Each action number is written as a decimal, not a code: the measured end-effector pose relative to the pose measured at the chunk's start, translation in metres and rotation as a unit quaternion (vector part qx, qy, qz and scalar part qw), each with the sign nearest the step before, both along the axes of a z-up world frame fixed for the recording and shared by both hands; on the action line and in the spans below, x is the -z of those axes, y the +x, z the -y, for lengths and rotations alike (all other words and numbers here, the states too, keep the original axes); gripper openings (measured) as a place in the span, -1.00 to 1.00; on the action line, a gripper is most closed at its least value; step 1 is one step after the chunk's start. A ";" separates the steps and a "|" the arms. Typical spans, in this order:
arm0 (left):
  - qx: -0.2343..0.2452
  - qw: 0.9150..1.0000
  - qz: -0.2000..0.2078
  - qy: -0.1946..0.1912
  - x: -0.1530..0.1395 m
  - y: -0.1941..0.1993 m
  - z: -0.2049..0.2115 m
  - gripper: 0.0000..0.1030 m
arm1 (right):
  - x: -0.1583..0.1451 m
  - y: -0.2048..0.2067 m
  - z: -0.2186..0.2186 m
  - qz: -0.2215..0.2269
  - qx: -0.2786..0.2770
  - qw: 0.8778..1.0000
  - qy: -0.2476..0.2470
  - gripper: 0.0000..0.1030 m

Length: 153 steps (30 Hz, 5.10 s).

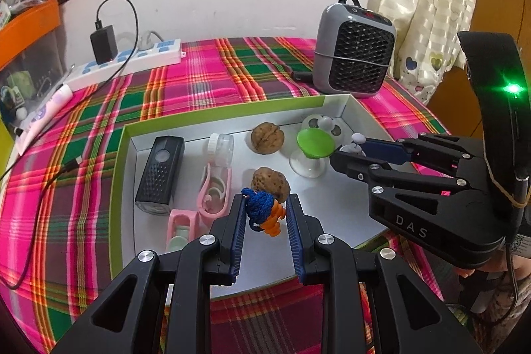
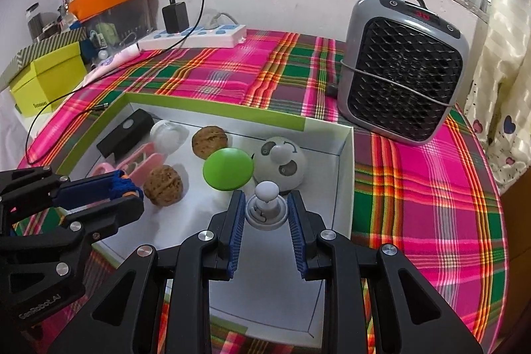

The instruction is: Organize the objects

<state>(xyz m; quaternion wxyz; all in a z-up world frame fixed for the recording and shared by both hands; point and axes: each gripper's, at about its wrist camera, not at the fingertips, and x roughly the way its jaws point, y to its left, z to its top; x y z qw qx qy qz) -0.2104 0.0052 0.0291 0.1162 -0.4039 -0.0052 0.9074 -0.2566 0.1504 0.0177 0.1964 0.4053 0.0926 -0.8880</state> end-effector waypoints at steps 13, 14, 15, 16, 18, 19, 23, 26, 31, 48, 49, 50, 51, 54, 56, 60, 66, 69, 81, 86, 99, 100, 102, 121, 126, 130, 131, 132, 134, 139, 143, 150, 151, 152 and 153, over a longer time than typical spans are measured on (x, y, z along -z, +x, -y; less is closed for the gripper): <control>-0.003 1.000 0.015 0.003 0.008 -0.007 0.001 -0.56 | 0.007 -0.007 0.007 -0.002 -0.004 1.000 0.024 -0.47; -0.004 1.000 0.016 0.002 0.009 -0.008 0.001 -0.56 | 0.007 -0.007 0.007 -0.002 -0.004 1.000 0.024 -0.47; -0.005 1.000 0.017 0.002 0.009 -0.008 0.001 -0.56 | 0.006 -0.008 0.006 -0.002 -0.004 1.000 0.024 -0.47; -0.004 1.000 0.017 0.002 0.010 -0.008 0.001 -0.56 | 0.006 -0.008 0.006 -0.003 -0.004 1.000 0.024 -0.47; -0.004 1.000 0.018 0.000 0.011 -0.008 0.000 -0.56 | 0.006 -0.009 0.006 -0.003 -0.003 1.000 0.024 -0.47; -0.004 1.000 0.018 -0.001 0.011 -0.008 0.000 -0.56 | 0.006 -0.009 0.006 -0.004 -0.003 1.000 0.024 -0.47; -0.007 1.000 0.018 -0.006 0.012 -0.010 -0.001 -0.56 | 0.007 -0.010 0.006 -0.008 -0.004 1.000 0.028 -0.47; -0.005 1.000 0.016 -0.009 0.012 -0.009 -0.002 -0.56 | 0.007 -0.010 0.007 -0.009 -0.004 0.999 0.030 -0.47; -0.005 1.000 0.017 -0.007 0.013 -0.010 -0.001 -0.56 | 0.007 -0.010 0.006 -0.008 -0.002 1.000 0.028 -0.47; -0.009 1.000 0.022 -0.004 0.014 -0.011 0.001 -0.55 | 0.007 -0.010 0.005 -0.006 -0.002 1.000 0.023 -0.47; -0.010 1.000 0.022 -0.004 0.014 -0.011 0.001 -0.55 | 0.007 -0.010 0.005 -0.005 -0.003 1.000 0.021 -0.47; -0.010 1.000 0.022 -0.004 0.014 -0.011 0.001 -0.53 | 0.007 -0.011 0.006 -0.005 -0.003 1.000 0.021 -0.47; -0.010 1.000 0.023 -0.004 0.014 -0.012 0.001 -0.53 | 0.007 -0.010 0.006 -0.005 -0.004 1.000 0.021 -0.47; -0.012 1.000 0.024 -0.005 0.014 -0.012 0.001 -0.51 | 0.007 -0.010 0.006 -0.004 -0.003 1.000 0.020 -0.46; -0.014 1.000 0.024 -0.006 0.014 -0.012 0.001 -0.48 | 0.007 -0.011 0.006 -0.005 -0.003 1.000 0.021 -0.46; -0.015 1.000 0.025 -0.005 0.014 -0.012 0.002 -0.43 | 0.007 -0.010 0.006 -0.006 -0.005 1.000 0.021 -0.32; -0.016 1.000 0.025 -0.006 0.013 -0.012 0.002 -0.36 | 0.007 -0.008 0.007 -0.005 -0.006 1.000 0.019 -0.27; -0.017 1.000 0.023 -0.007 0.013 -0.012 0.002 -0.36 | 0.007 -0.008 0.006 -0.005 -0.005 1.000 0.018 -0.27; -0.017 1.000 0.015 -0.008 0.008 -0.008 0.003 -0.26 | 0.002 -0.004 0.002 -0.006 0.008 1.000 0.004 -0.18; -0.022 1.000 0.014 -0.012 0.006 -0.004 0.003 -0.24 | 0.000 0.000 0.000 -0.002 0.013 1.000 -0.010 -0.18; -0.038 0.999 -0.008 -0.022 -0.006 0.012 0.004 -0.24 | -0.010 0.021 -0.003 -0.010 0.021 0.999 -0.026 -0.17; -0.039 0.999 -0.012 -0.022 -0.007 0.014 0.004 -0.24 | -0.011 0.022 -0.002 -0.011 0.021 0.999 -0.027 -0.17; -0.040 0.999 -0.016 -0.020 -0.010 0.018 0.006 -0.24 | -0.014 0.028 -0.002 -0.017 0.022 0.999 -0.031 -0.17; -0.064 0.997 -0.026 -0.021 -0.019 0.079 0.010 -0.24 | -0.025 0.091 -0.004 -0.025 0.040 0.998 -0.039 -0.17; -0.074 0.997 -0.010 -0.023 -0.008 0.092 0.012 -0.24 | -0.017 0.107 -0.006 -0.016 0.043 0.998 -0.034 -0.17; -0.073 0.997 -0.004 -0.026 -0.002 0.101 0.011 -0.24 | -0.012 0.117 -0.009 -0.011 0.046 0.998 -0.036 -0.17; -0.074 0.997 -0.002 -0.028 -0.001 0.103 0.011 -0.24 | -0.011 0.119 -0.009 -0.010 0.048 0.998 -0.037 -0.17; -0.074 0.997 -0.003 -0.030 -0.001 0.106 0.011 -0.24 | -0.010 0.122 -0.010 -0.009 0.049 0.998 -0.038 -0.17; -0.076 0.997 0.000 -0.031 0.002 0.109 0.011 -0.24 | -0.008 0.125 -0.011 -0.008 0.051 0.998 -0.039 -0.17; -0.079 0.996 0.009 -0.039 0.011 0.117 0.009 -0.24 | 0.000 0.135 -0.012 -0.003 0.056 0.998 -0.029 -0.17; -0.087 0.995 0.016 -0.047 0.019 0.123 0.008 -0.24 | 0.010 0.142 -0.012 0.007 0.059 0.998 -0.018 -0.17; -0.096 0.994 0.018 -0.058 0.022 0.126 0.006 -0.23 | 0.012 0.143 -0.021 0.016 0.084 0.996 -0.010 -0.17; -0.098 0.993 0.018 -0.059 0.021 0.126 0.005 -0.23 | 0.014 0.143 -0.022 0.019 0.087 0.996 -0.011 -0.16; -0.099 0.993 0.018 -0.059 0.021 0.126 0.005 -0.23 | 0.014 0.144 -0.023 0.018 0.087 0.996 -0.012 -0.15; -0.100 0.993 0.018 -0.058 0.021 0.126 0.005 -0.23 | 0.014 0.144 -0.023 0.020 0.088 0.996 -0.011 -0.07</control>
